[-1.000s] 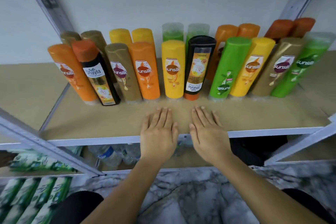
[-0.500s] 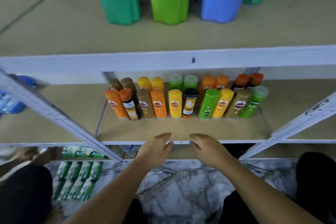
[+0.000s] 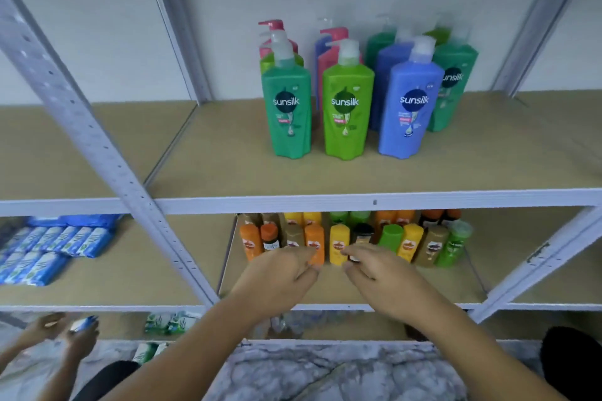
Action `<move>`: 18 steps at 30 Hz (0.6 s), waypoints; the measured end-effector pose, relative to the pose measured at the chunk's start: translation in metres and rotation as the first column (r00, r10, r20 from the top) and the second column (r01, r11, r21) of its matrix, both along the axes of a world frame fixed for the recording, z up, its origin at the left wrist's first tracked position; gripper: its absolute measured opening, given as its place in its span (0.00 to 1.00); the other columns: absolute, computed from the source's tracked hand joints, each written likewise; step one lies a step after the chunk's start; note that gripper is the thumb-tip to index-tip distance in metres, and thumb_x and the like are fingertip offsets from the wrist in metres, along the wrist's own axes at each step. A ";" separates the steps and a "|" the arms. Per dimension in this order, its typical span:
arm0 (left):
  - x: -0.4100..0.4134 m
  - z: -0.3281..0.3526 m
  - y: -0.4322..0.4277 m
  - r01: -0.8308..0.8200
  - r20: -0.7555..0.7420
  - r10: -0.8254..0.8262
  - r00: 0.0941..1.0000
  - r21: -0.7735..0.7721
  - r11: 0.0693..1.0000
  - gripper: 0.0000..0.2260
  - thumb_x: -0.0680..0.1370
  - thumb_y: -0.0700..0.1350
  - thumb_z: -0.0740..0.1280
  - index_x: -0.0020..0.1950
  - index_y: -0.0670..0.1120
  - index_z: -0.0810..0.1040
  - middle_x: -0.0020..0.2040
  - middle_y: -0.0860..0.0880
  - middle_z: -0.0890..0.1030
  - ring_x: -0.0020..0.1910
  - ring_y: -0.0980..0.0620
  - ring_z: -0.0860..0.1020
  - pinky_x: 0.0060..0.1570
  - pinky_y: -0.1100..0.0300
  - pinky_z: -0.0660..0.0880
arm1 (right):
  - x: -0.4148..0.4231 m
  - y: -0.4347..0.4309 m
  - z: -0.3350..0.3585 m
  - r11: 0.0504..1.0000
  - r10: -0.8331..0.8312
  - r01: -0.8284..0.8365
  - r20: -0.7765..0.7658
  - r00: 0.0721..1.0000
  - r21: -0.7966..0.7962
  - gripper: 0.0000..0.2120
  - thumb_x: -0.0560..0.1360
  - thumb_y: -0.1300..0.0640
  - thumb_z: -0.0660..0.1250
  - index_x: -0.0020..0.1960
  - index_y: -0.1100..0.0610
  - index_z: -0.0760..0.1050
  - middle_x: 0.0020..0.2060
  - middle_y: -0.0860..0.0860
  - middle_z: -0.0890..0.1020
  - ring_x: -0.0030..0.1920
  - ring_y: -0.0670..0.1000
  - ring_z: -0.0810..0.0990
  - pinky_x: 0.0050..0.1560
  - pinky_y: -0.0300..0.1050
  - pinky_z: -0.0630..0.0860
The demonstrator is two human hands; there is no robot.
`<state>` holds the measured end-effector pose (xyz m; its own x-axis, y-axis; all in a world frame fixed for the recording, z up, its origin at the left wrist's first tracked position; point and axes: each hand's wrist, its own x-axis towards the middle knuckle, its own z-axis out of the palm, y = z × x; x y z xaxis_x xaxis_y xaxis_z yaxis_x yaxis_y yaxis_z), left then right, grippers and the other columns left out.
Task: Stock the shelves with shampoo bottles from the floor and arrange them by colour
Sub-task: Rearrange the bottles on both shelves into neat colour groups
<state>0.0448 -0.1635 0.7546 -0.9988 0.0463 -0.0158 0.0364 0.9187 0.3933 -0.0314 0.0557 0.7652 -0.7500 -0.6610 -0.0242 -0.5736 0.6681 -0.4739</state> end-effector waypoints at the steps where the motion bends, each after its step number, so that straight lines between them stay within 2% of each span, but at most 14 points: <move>1: 0.003 0.010 -0.009 0.018 -0.029 -0.018 0.999 0.007 1.000 0.18 0.81 0.61 0.53 0.58 0.53 0.76 0.48 0.54 0.82 0.44 0.53 0.78 0.45 0.52 0.77 | 0.007 -0.010 0.010 0.999 -0.024 0.024 -0.006 1.000 -0.022 0.21 0.84 0.43 0.55 0.72 0.49 0.72 0.68 0.44 0.76 0.66 0.47 0.74 0.61 0.45 0.73; 5: 0.009 0.045 -0.041 0.073 -0.114 -0.069 0.991 0.028 0.997 0.15 0.80 0.60 0.55 0.53 0.53 0.75 0.41 0.57 0.78 0.44 0.51 0.78 0.44 0.52 0.76 | 0.027 -0.043 0.047 0.993 -0.098 0.092 -0.078 0.992 -0.070 0.20 0.83 0.44 0.57 0.72 0.49 0.73 0.69 0.45 0.76 0.69 0.47 0.72 0.67 0.43 0.69; 7: 0.008 0.062 -0.051 0.078 -0.133 -0.074 0.988 0.025 0.997 0.10 0.81 0.57 0.58 0.52 0.54 0.75 0.41 0.57 0.77 0.48 0.47 0.80 0.46 0.53 0.76 | 0.031 -0.055 0.061 0.989 -0.125 0.115 -0.108 0.986 -0.096 0.20 0.83 0.45 0.58 0.71 0.50 0.74 0.68 0.46 0.77 0.68 0.49 0.74 0.66 0.44 0.69; 8: 0.005 0.069 -0.055 0.067 -0.142 -0.065 0.988 0.014 0.998 0.10 0.82 0.56 0.60 0.56 0.54 0.77 0.46 0.56 0.80 0.53 0.46 0.80 0.49 0.55 0.75 | 0.031 -0.061 0.067 0.986 -0.142 0.129 -0.128 0.982 -0.108 0.19 0.83 0.45 0.59 0.71 0.50 0.74 0.68 0.46 0.78 0.68 0.49 0.74 0.66 0.43 0.69; 10: -0.003 0.080 -0.063 0.004 -0.163 -0.005 0.987 -0.010 1.000 0.16 0.82 0.56 0.60 0.66 0.54 0.78 0.59 0.53 0.82 0.61 0.47 0.78 0.56 0.56 0.75 | 0.025 -0.072 0.078 0.979 -0.177 0.159 -0.147 0.973 -0.123 0.19 0.83 0.46 0.60 0.70 0.51 0.75 0.68 0.46 0.77 0.69 0.48 0.73 0.67 0.41 0.67; 13: -0.023 0.083 -0.077 -0.010 -0.179 0.011 0.984 0.005 1.000 0.19 0.79 0.60 0.57 0.61 0.53 0.79 0.60 0.51 0.82 0.61 0.45 0.78 0.58 0.50 0.76 | 0.010 -0.087 0.086 0.978 -0.183 0.166 -0.135 0.974 -0.127 0.20 0.83 0.46 0.60 0.70 0.53 0.75 0.68 0.48 0.77 0.68 0.49 0.73 0.66 0.43 0.68; 16: -0.050 0.079 -0.091 -0.037 -0.146 0.038 0.989 0.008 0.999 0.23 0.80 0.59 0.60 0.71 0.49 0.76 0.69 0.49 0.78 0.67 0.46 0.76 0.64 0.49 0.74 | -0.014 -0.100 0.087 0.981 -0.169 0.155 -0.125 0.978 -0.113 0.21 0.83 0.46 0.60 0.70 0.55 0.75 0.68 0.51 0.77 0.68 0.51 0.74 0.67 0.45 0.70; 18: -0.068 0.076 -0.097 -0.072 -0.121 0.074 0.990 0.018 0.997 0.24 0.80 0.58 0.61 0.73 0.49 0.74 0.71 0.48 0.76 0.67 0.46 0.75 0.65 0.49 0.74 | -0.032 -0.108 0.086 0.982 -0.170 0.157 -0.133 0.976 -0.101 0.22 0.82 0.45 0.60 0.72 0.55 0.73 0.69 0.52 0.76 0.69 0.52 0.73 0.67 0.45 0.69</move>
<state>-0.0229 -0.2603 0.8305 -0.9940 -0.0276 0.1061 0.0176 0.9152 0.4027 -0.0630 -0.0519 0.8508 -0.8399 -0.5237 0.1428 -0.5251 0.7173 -0.4579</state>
